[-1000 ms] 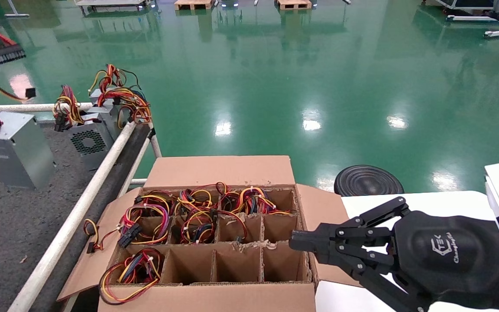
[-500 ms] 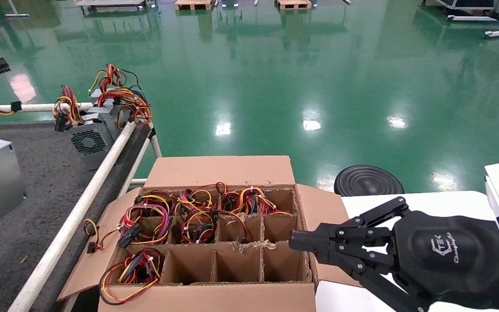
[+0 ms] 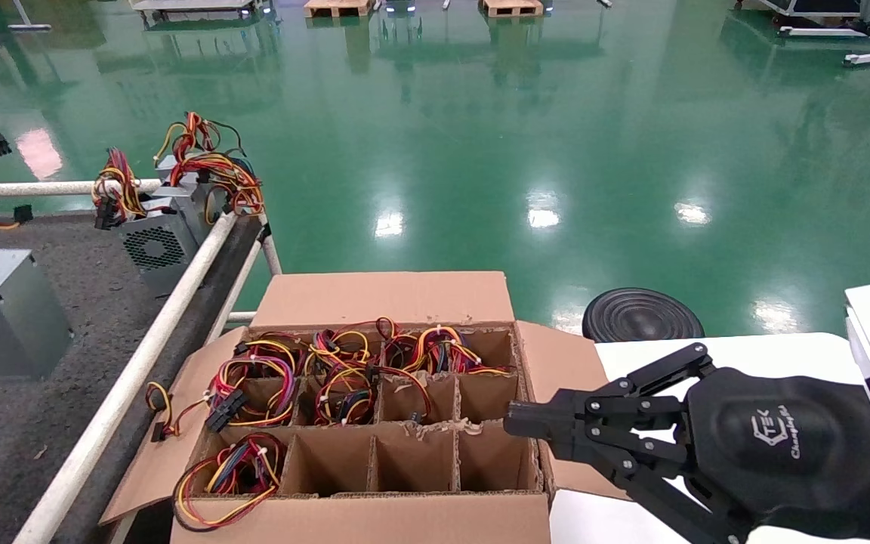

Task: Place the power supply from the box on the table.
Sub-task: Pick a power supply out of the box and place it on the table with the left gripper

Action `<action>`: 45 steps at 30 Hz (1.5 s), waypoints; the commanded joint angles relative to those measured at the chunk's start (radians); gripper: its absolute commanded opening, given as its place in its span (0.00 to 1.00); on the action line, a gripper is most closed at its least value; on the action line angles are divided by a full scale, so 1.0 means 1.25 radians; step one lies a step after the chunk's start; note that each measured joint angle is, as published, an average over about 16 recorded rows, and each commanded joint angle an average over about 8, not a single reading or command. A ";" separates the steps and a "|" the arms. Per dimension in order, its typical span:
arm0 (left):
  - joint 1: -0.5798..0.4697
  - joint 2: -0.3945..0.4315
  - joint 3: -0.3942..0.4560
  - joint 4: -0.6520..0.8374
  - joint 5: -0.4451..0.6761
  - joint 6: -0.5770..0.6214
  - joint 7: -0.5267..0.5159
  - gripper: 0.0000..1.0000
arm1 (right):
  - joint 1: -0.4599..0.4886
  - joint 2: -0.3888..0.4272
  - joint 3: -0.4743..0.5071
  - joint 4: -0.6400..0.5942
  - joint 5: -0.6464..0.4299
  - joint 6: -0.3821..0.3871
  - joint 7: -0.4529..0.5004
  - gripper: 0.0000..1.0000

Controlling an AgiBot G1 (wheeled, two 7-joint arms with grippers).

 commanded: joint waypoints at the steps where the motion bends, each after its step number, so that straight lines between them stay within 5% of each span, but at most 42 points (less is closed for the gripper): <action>1: 0.004 -0.004 0.000 0.004 -0.001 0.001 0.000 0.00 | 0.000 0.000 0.000 0.000 0.000 0.000 0.000 0.00; 22: 0.083 -0.027 -0.013 0.049 -0.037 0.018 0.011 0.00 | 0.000 0.000 0.000 0.000 0.000 0.000 0.000 0.00; 45: 0.077 -0.079 -0.013 0.048 -0.056 0.037 0.000 0.00 | 0.000 0.000 0.000 0.000 0.000 0.000 0.000 0.00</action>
